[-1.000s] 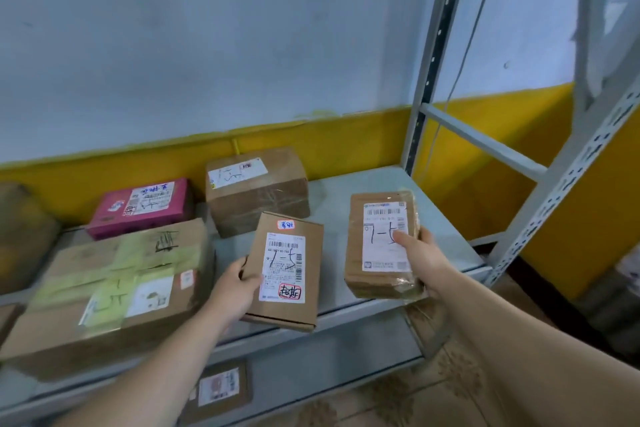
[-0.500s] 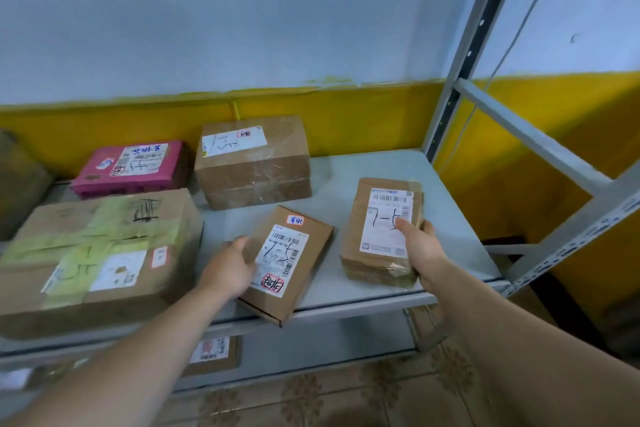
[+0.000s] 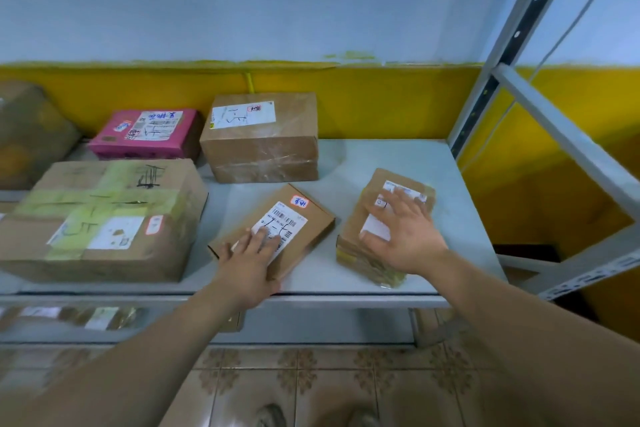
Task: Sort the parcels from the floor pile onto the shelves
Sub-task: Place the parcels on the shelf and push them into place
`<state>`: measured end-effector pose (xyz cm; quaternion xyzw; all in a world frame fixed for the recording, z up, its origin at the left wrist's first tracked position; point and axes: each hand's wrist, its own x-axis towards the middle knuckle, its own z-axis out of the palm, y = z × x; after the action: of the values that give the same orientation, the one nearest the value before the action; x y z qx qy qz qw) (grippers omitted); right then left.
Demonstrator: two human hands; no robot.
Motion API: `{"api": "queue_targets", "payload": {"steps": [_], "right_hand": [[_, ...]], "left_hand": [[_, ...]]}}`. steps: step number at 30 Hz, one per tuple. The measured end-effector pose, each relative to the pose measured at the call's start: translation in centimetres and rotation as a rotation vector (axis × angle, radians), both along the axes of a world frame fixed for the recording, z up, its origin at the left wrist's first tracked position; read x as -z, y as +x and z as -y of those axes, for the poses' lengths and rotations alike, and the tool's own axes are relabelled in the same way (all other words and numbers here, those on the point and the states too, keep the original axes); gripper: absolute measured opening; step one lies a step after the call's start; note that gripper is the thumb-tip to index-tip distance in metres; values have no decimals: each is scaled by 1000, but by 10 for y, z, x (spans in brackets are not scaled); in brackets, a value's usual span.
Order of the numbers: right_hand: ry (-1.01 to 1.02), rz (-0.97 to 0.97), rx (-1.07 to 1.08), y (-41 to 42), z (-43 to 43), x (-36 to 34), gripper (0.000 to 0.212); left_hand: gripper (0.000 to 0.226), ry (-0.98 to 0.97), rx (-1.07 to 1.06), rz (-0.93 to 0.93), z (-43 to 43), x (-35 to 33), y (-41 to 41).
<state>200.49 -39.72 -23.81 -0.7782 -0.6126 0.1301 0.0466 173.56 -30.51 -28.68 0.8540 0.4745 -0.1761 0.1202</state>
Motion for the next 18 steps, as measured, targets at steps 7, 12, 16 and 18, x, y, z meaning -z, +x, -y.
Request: {"api": "queue_targets", "payload": {"steps": [7,12,16,18], "right_hand": [[-66,12,274,-19,-11,6,67],[-70,10,327,-26,-16,6,67],[-71,17,369,-25,-21,6,67],[-65,22,396,-27,-26,6,66]], "left_hand": [[66,66,18,4,-39,-14,-9],[80,-21,-116,-23,-35,3,3],[64,-1,-23,-7,-35,9,-11],[61,-7,40,-15,-35,8,-20]]}}
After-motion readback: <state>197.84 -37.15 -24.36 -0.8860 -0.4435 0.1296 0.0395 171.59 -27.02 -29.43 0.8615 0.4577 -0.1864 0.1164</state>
